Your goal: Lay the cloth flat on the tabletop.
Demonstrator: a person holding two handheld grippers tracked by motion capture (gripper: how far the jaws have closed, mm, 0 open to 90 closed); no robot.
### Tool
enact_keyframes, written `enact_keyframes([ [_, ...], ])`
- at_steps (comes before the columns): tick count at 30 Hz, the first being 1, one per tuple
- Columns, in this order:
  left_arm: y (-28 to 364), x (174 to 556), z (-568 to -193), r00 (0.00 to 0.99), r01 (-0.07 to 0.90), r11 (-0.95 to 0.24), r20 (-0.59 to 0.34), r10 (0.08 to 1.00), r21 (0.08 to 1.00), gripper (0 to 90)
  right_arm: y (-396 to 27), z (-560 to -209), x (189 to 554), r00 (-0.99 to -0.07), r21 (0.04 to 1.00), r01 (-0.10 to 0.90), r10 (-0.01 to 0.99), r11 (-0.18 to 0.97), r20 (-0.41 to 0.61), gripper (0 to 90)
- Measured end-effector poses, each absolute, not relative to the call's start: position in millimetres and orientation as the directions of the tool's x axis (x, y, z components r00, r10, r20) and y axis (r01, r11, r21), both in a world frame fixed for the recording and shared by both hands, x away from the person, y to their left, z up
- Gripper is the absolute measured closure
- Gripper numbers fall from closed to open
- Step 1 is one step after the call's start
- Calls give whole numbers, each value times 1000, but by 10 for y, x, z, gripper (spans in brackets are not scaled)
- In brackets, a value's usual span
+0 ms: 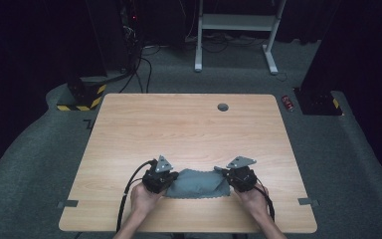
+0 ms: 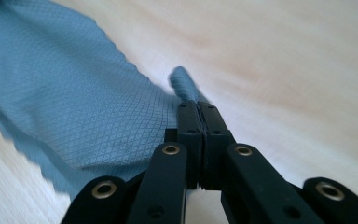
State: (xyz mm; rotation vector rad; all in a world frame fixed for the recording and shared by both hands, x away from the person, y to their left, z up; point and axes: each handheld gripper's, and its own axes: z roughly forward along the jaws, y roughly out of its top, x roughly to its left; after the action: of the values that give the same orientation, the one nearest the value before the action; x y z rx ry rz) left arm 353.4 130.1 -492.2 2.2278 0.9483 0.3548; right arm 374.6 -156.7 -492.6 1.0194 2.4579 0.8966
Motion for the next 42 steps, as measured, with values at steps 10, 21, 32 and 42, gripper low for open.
enact_keyframes([
  [10,1265,3628,-4976,653,579,-459,-46,756,674,708,-1576,-4939,3775,-672,662,538,739,522,-37,787],
  [21,1121,3703,-4862,678,515,-507,33,734,691,896,-1521,-4856,3837,-672,695,501,738,515,-63,892],
  [32,912,3730,-4933,698,458,-595,147,701,661,891,-961,-4787,3940,-751,677,416,649,607,-120,848],
  [42,1269,3717,-4956,649,507,-452,20,760,733,796,-1357,-4732,3999,-709,748,485,704,453,33,756],
])
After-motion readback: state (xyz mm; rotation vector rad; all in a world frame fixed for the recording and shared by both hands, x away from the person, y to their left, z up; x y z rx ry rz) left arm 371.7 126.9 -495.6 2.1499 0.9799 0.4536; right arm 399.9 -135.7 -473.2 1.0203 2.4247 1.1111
